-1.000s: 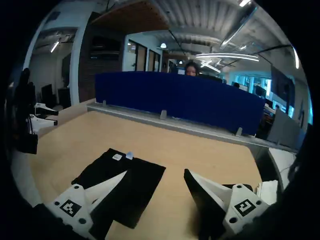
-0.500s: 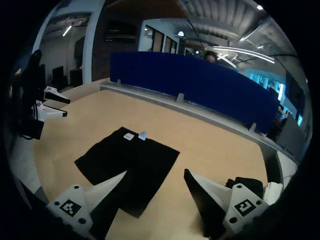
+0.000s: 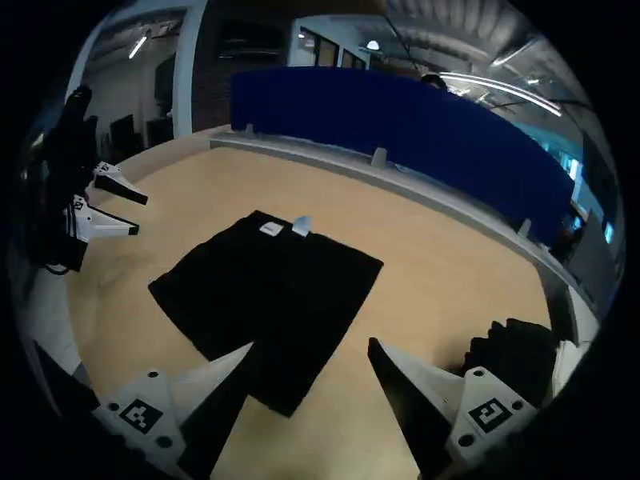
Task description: Fold towel
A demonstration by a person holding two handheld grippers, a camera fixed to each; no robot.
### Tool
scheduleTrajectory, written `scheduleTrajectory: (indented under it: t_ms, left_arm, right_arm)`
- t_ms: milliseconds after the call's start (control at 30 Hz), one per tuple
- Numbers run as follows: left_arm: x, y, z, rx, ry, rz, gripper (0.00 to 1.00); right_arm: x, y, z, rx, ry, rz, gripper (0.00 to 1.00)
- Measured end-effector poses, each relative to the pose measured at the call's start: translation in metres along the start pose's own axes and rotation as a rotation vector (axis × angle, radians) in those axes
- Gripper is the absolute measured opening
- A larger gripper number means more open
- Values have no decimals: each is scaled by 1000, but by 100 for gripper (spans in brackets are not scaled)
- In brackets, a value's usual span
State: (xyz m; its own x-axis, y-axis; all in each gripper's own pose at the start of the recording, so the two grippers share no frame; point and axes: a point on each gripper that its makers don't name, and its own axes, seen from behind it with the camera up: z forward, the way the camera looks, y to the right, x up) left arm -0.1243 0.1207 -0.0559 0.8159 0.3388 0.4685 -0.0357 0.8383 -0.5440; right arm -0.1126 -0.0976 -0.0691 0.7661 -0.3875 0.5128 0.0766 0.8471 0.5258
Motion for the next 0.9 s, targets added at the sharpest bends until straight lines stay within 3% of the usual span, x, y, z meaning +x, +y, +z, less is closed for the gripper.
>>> scheduleTrajectory:
  t_ms: [500,900]
  left_arm:
    - [-60,34,26,-81,-150,32,93]
    - [-76,43,36,-111,-200,32,93]
  right_arm:
    - [-64,-24,17,46,-135,-13,100]
    - [-84,-28,21,54,-182,-20,99]
